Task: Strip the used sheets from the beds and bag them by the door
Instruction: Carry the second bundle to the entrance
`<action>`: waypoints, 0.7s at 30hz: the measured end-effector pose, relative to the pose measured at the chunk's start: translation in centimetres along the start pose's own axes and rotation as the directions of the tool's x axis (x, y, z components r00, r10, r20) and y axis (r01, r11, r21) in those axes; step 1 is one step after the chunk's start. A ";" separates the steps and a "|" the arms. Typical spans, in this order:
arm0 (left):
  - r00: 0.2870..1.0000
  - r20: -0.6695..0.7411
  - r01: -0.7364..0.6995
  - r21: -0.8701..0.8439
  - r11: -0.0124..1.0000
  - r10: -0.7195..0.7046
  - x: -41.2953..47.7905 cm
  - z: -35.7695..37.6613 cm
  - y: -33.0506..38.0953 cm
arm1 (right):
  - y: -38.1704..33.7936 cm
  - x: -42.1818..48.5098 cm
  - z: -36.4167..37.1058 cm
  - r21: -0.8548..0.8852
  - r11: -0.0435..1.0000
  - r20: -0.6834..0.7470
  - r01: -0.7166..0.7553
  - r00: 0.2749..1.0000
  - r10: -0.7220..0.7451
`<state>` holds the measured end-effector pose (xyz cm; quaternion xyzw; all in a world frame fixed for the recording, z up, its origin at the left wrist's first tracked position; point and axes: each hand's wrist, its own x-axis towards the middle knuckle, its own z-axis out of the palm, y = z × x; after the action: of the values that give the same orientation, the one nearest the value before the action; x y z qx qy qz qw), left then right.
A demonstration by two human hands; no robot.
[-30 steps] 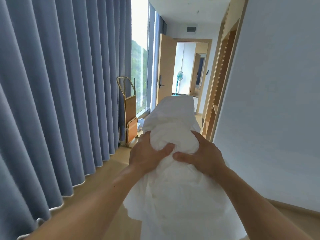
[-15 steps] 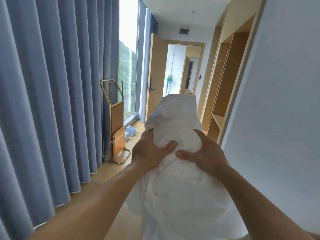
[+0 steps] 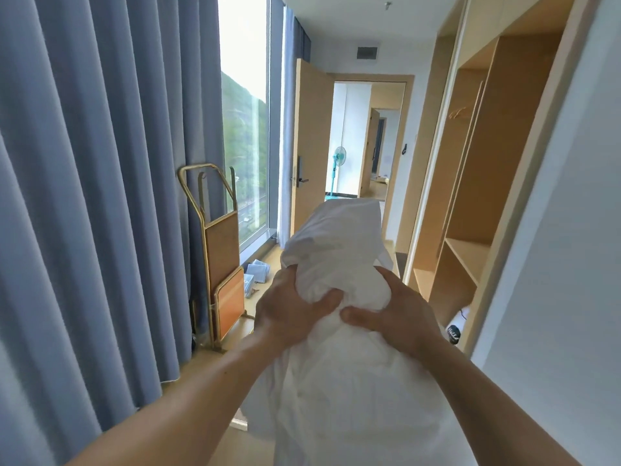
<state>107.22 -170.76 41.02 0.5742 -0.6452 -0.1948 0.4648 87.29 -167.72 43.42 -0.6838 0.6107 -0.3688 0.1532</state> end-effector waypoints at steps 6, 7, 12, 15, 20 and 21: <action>0.997 -0.073 -0.009 0.019 1.000 0.010 11.8 3.2 -2.8 | 2.3 12.6 2.4 0.019 1.000 0.043 0.024 0.999 -0.025; 0.997 -0.073 -0.001 0.019 1.000 0.002 13.5 3.7 -3.5 | 2.7 14.5 3.0 0.012 1.000 0.061 0.025 0.998 -0.026; 0.997 -0.072 0.026 -0.017 1.000 -0.027 23.2 7.1 -7.7 | 5.3 24.5 6.9 0.008 1.000 0.074 0.002 0.997 -0.003; 0.999 -0.047 0.002 -0.007 1.000 -0.002 30.0 9.2 -10.2 | 6.7 31.2 9.3 0.001 1.000 0.062 -0.021 0.998 0.021; 0.998 -0.036 -0.056 -0.058 0.997 0.054 41.3 13.1 -12.2 | 8.9 41.6 10.8 0.005 0.997 0.000 -0.079 0.997 0.079; 0.997 -0.031 -0.073 -0.053 0.996 0.072 43.5 14.0 -12.3 | 9.5 43.5 10.9 0.011 0.996 -0.022 -0.084 0.996 0.085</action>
<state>106.59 -218.05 40.81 0.5404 -0.6533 -0.1869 0.4963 87.22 -213.60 43.54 -0.6525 0.6388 -0.3726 0.1653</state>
